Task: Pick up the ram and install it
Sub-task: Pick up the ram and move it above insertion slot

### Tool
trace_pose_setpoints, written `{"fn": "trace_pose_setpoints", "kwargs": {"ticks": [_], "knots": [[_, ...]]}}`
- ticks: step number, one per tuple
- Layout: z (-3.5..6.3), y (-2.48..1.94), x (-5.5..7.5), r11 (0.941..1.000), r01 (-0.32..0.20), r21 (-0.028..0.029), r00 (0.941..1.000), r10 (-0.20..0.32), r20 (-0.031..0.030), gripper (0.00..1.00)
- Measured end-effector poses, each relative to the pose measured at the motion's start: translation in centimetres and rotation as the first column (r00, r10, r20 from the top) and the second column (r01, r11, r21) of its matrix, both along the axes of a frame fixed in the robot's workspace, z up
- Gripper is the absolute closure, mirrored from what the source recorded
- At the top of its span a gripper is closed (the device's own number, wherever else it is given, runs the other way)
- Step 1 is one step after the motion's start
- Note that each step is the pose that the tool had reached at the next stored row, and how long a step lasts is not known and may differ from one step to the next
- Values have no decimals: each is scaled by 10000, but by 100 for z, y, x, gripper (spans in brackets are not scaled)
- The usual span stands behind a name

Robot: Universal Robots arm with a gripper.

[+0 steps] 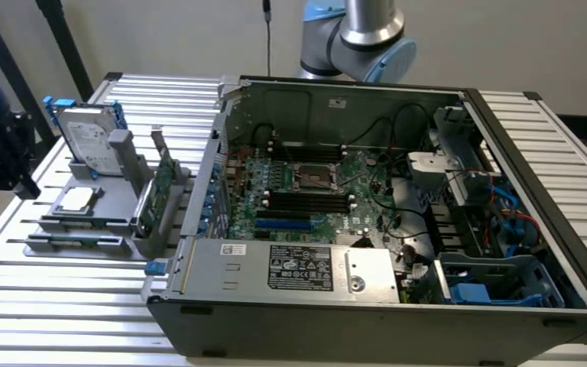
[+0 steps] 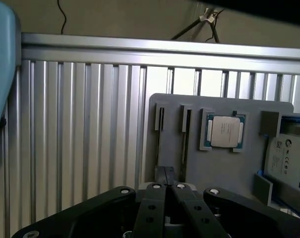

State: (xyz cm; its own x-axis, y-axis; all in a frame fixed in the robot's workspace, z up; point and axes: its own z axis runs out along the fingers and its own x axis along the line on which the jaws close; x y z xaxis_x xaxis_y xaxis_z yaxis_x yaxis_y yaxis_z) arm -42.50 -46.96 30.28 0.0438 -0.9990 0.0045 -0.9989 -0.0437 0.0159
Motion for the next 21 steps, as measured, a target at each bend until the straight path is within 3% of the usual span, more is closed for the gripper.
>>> {"fn": "trace_pose_setpoints", "kwargs": {"ticks": [7, 17, 21], "knots": [[-36, -18, -21, 9993, 365, 4, 9993, -365, 2, 89], [-109, -90, -23, 9975, 701, 4, 9975, -701, 0, 89], [-146, -108, 3, 9975, 702, 53, 9975, -702, -6, 89]]}}
